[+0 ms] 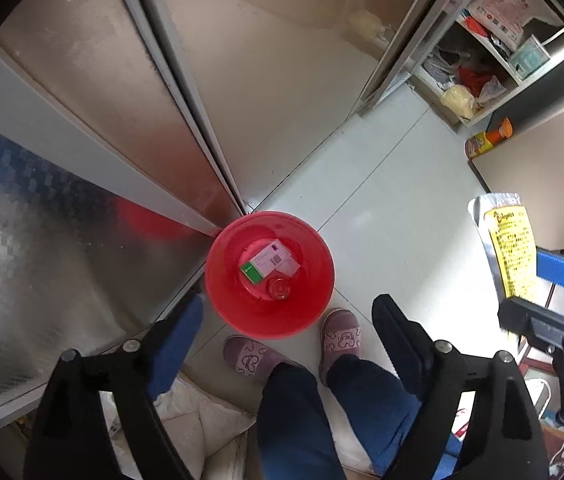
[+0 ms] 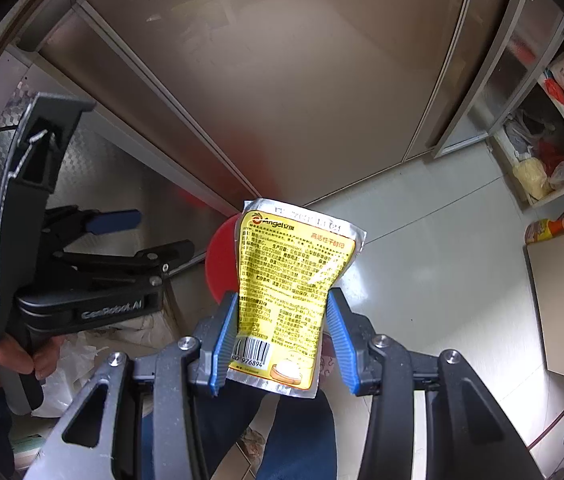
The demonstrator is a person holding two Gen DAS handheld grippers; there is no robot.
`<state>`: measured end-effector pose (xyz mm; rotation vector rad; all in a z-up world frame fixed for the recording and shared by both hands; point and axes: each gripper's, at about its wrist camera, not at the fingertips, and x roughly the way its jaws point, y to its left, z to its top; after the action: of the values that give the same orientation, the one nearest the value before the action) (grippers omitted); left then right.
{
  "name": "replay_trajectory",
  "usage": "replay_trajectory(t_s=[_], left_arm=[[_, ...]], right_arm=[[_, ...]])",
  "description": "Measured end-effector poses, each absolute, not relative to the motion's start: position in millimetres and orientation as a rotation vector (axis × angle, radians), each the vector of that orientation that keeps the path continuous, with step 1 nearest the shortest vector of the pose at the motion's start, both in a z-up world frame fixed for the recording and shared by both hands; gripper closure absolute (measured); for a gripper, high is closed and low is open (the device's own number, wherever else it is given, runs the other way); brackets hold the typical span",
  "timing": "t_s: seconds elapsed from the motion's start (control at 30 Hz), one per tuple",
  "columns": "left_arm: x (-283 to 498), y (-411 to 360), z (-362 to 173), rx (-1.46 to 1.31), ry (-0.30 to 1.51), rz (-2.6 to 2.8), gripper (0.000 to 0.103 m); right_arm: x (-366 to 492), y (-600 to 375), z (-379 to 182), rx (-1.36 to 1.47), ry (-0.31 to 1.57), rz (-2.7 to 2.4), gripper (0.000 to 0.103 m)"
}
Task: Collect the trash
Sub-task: 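Open the left gripper over the red bin while right releases the sachet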
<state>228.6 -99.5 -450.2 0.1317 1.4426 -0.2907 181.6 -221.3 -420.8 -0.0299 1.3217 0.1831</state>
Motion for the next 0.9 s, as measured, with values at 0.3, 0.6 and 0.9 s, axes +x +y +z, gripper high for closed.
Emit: replay_trajectory(t_s=[0.3, 0.6, 0.9], left_arm=[[216, -95, -449, 0.118, 1.431, -0.328, 0.011], [206, -84, -447, 0.122, 1.431, -0.270, 0.000], [196, -60, -445, 0.111, 1.455, -0.201, 0.000]], right_arm=[[184, -219, -430, -0.028, 1.339, 0.188, 0.061], [187, -209, -443, -0.075, 1.362, 0.229, 0.061], [196, -187, -467, -0.123, 1.384, 0.297, 0.061]])
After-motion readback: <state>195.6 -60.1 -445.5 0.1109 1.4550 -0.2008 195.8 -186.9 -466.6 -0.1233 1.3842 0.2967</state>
